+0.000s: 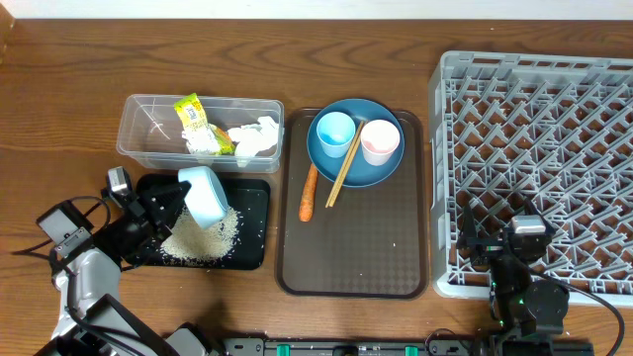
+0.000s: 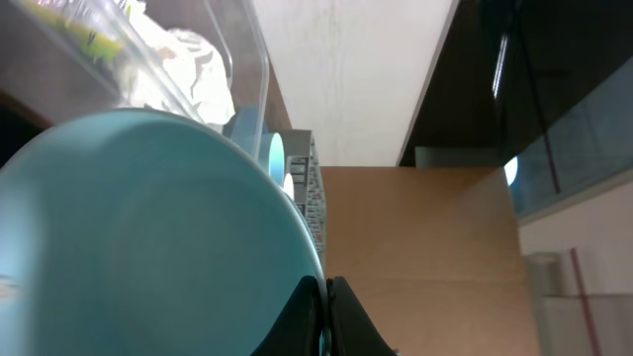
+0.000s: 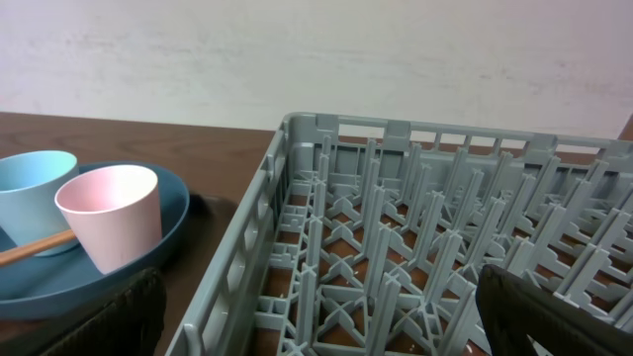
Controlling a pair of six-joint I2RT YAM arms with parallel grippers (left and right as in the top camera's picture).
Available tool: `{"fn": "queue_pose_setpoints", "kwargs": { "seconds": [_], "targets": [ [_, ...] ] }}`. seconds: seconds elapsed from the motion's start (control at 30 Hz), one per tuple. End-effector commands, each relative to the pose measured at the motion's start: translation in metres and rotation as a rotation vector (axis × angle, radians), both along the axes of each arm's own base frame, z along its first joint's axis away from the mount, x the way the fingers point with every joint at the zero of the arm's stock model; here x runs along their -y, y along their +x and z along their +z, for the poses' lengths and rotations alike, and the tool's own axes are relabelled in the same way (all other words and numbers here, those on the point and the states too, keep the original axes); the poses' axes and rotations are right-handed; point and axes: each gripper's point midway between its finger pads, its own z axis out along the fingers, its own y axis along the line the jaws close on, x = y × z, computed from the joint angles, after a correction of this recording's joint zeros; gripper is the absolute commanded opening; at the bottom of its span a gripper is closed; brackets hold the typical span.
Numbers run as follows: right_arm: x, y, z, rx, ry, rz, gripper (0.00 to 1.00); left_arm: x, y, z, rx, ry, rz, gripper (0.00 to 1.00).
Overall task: Sort waste into correct bins and load items into the dishwasher rack
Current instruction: 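Tilt the bowl again with left gripper to empty remaining rice, then lift the empty bowl with left gripper up and toward the brown tray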
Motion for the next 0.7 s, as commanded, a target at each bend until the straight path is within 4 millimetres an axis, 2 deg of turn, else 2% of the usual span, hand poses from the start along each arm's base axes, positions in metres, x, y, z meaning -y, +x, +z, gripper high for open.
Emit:
{"fn": "queue_pose_setpoints", "kwargs": {
  "seconds": [0.0, 0.27, 0.33, 0.47, 0.67],
  "targets": [
    [0.002, 0.000, 0.000, -0.001, 0.012, -0.010, 0.99, 0.004, 0.001, 0.010, 0.025, -0.011, -0.025, 0.06],
    [0.002, 0.000, 0.000, -0.001, 0.012, -0.010, 0.99, 0.012, 0.006, 0.012, 0.057, 0.017, -0.066, 0.06],
    [0.002, 0.000, 0.000, -0.001, 0.012, -0.010, 0.99, 0.018, 0.005, 0.012, 0.007, -0.030, -0.081, 0.06],
    [0.002, 0.000, 0.000, -0.001, 0.012, -0.010, 0.99, 0.029, 0.008, 0.015, 0.061, 0.016, -0.129, 0.06],
    [0.002, 0.000, 0.000, -0.001, 0.012, -0.010, 0.99, 0.025, 0.012, 0.019, 0.044, -0.002, -0.117, 0.06]
  ]
}}
